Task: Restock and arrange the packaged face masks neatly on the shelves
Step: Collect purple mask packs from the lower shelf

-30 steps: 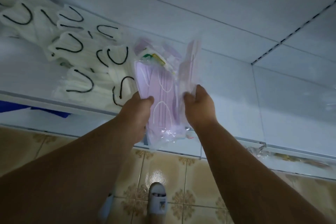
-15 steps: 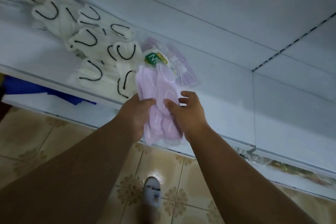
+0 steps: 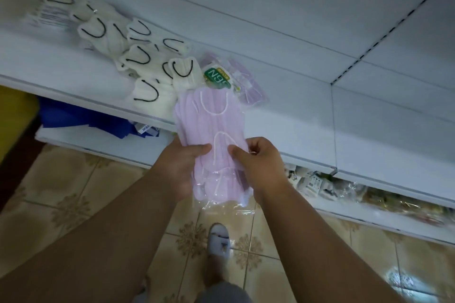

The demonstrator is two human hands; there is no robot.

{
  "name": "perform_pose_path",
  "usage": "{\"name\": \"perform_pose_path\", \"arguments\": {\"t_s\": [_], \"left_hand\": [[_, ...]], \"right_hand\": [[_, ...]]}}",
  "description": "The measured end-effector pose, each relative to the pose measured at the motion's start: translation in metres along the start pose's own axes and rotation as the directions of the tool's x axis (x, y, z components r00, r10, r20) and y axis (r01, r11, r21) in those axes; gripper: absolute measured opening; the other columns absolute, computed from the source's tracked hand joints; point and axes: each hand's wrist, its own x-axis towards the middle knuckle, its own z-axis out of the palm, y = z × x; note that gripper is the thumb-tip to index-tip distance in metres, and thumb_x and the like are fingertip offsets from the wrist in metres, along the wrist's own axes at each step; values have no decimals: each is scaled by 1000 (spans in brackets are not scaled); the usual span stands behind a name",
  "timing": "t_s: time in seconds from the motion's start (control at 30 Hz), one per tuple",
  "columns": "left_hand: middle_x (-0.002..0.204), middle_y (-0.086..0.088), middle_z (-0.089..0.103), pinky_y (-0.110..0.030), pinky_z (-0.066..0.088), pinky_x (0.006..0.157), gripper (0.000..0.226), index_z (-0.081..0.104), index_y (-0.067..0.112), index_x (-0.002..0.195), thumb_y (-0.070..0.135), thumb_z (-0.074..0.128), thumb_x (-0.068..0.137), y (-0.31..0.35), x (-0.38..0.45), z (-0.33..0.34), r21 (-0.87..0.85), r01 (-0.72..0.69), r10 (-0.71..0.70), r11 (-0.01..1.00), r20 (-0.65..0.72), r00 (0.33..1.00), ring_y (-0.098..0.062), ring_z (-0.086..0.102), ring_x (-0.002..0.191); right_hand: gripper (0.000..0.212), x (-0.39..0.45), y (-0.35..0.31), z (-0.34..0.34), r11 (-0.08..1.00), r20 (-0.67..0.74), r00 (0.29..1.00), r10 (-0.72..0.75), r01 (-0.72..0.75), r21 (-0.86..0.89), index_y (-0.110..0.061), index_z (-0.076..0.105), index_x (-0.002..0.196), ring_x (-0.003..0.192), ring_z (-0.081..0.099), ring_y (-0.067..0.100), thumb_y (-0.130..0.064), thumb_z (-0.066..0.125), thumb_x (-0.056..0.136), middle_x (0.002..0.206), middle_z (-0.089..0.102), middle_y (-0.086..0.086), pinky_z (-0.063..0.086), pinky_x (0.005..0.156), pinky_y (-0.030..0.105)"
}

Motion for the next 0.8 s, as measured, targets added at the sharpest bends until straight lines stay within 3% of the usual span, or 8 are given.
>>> {"name": "perform_pose_path", "arguments": {"t_s": [0.1, 0.2, 0.23, 0.33, 0.43, 0.5, 0.63, 0.8], "left_hand": [[117, -23, 70, -52, 59, 81, 40, 61, 1, 129, -5, 60, 90, 15, -48, -9, 104, -31, 30, 994, 12, 999, -41, 70, 103], [117, -18, 72, -49, 57, 87, 41, 63, 6, 130, 9, 66, 89, 32, -100, -29, 180, -49, 50, 982, 1, 999, -36, 71, 104], [116, -16, 73, -49, 56, 89, 39, 64, 8, 128, 15, 66, 90, 41, -118, -35, 169, -42, 42, 985, 3, 999, -35, 71, 105], [107, -12, 76, -48, 55, 90, 16, 72, 13, 109, 15, 62, 96, 71, -170, -53, 157, -57, 61, 986, -25, 998, -31, 72, 99], [109, -19, 74, -51, 59, 83, 25, 76, 10, 108, -1, 68, 87, 99, -214, -57, 223, -201, 177, 954, 124, 976, -35, 72, 96], [97, -17, 76, -46, 61, 72, 29, 81, 15, 91, -9, 70, 78, 119, -240, -55, 259, -314, 274, 913, 179, 945, -32, 74, 85], [110, -14, 75, -48, 60, 78, 48, 69, 13, 119, -6, 78, 76, 152, -273, -50, 347, -441, 399, 828, 188, 898, -36, 72, 101], [110, 7, 75, -39, 59, 75, 26, 61, 36, 124, 35, 62, 98, 179, -292, -36, 241, -481, 471, 843, 103, 876, -21, 74, 96]], "right_hand": [[42, -50, -4, 22, 980, 22, 996, 89, -92, 176, -6, 51, 81, 67, 55, 24, -38, 74, 65, 75, 56, 12, 50, 63, 42], [50, -103, -14, 50, 951, 14, 995, 103, -102, 292, 10, 50, 92, 70, 57, 30, -28, 71, 67, 79, 58, 28, 54, 70, 65], [44, -122, -20, 58, 950, -23, 996, 84, -73, 304, 9, 51, 92, 70, 59, 28, -24, 69, 69, 80, 61, 26, 55, 72, 65], [10, -169, -42, 76, 933, -113, 993, 22, 20, 358, -9, 58, 93, 74, 68, 23, -6, 60, 84, 86, 71, 7, 58, 74, 43], [27, -206, -71, 92, 857, -32, 999, -3, 19, 515, -17, 61, 109, 86, 74, 25, 2, 58, 90, 99, 74, 6, 61, 79, 44], [21, -225, -92, 101, 843, 71, 996, -53, 7, 537, -9, 64, 112, 83, 74, 24, -2, 63, 93, 99, 76, 9, 60, 74, 39], [22, -248, -130, 107, 865, 124, 982, -143, 63, 498, -7, 68, 113, 92, 74, 28, -4, 68, 91, 102, 77, 9, 59, 85, 44], [11, -261, -171, 105, 871, -108, 952, -285, 304, 387, -17, 70, 98, 96, 71, 34, -16, 65, 88, 96, 76, 7, 56, 91, 53]]}}
